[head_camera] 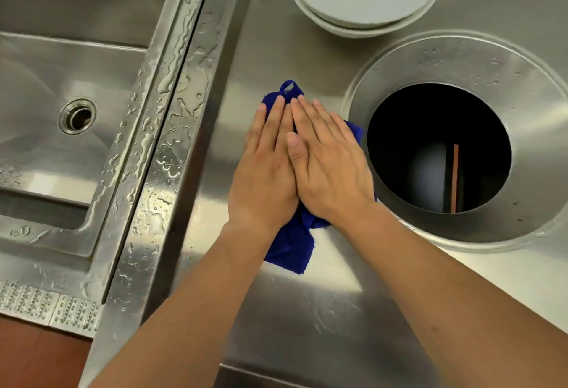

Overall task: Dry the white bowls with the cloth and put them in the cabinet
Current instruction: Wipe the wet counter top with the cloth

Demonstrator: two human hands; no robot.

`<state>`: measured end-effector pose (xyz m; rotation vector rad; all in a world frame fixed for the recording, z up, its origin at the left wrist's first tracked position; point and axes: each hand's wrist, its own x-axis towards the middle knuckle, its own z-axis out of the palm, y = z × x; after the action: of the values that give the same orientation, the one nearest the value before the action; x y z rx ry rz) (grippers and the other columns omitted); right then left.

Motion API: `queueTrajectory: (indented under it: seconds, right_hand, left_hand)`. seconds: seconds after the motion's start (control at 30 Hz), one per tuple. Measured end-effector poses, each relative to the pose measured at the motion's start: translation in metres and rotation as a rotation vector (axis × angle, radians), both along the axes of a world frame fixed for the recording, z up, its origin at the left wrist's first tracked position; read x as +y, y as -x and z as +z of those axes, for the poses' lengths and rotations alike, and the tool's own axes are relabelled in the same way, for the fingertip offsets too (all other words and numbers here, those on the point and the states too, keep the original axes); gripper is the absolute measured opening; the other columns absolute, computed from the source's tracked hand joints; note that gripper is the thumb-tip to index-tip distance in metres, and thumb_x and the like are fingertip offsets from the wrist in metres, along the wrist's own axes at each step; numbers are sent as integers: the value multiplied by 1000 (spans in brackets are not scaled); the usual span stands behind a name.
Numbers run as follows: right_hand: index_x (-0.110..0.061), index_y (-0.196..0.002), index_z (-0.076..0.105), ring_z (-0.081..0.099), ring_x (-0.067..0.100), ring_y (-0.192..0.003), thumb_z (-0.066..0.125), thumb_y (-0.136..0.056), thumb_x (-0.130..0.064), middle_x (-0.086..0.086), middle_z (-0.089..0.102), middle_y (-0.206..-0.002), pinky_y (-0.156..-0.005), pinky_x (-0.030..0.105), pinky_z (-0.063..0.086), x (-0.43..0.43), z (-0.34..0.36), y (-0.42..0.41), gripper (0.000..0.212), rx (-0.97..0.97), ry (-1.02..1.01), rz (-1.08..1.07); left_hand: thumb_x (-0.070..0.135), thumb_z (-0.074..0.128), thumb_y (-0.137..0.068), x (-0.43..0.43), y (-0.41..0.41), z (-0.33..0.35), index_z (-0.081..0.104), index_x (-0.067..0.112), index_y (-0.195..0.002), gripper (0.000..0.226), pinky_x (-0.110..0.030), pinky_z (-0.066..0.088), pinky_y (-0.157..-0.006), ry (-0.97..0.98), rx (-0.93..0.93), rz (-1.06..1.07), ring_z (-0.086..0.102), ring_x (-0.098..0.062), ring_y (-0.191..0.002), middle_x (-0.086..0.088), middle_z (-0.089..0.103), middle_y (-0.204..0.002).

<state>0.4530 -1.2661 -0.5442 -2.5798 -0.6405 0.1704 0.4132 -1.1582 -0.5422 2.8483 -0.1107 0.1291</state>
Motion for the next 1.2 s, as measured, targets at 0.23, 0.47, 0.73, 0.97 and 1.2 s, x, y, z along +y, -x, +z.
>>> queueTrajectory:
  seconds: [0.23,0.47,0.73,0.97,1.2]
  right_hand:
    - [-17,-165,19,8,14,-162,6,-104,-51,0,17,-175,-130,36,12,-37,-7,-2,71,77,-100,-77]
    - [-16,-166,14,1,12,-162,7,-106,-52,-1,12,-176,-131,35,8,-36,-12,-3,70,97,-127,-73]
    - [-15,-166,9,-6,16,-163,4,-105,-54,1,6,-177,-131,39,6,-31,-13,-1,73,66,-28,-2]
    - [-20,-166,1,-11,13,-161,16,-105,-59,-3,-2,-176,-131,38,-2,-36,22,5,74,182,-37,90]
    - [-33,-164,22,10,-22,-148,38,-99,-62,-18,21,-171,-115,1,11,-82,140,-15,73,140,-709,-142]
  left_hand:
    - [22,38,-110,-34,-10,-3,21,-6,-164,63,-54,21,-132,-79,5,-66,22,-38,-163,-27,26,-173]
    - [24,36,-110,-33,-10,-6,23,-5,-164,62,-52,21,-133,-87,1,-66,23,-35,-164,-25,27,-173]
    - [29,31,-116,-21,-2,-17,-2,15,-170,65,-39,6,-135,20,118,64,-8,-20,-167,-3,-4,-181]
    - [34,24,-114,-6,23,1,-5,26,-169,63,-46,1,-135,32,222,169,-10,-19,-166,11,-13,-177]
    - [49,25,-112,-26,2,131,37,36,-161,52,-37,23,-133,857,-138,382,26,1,-159,13,34,-173]
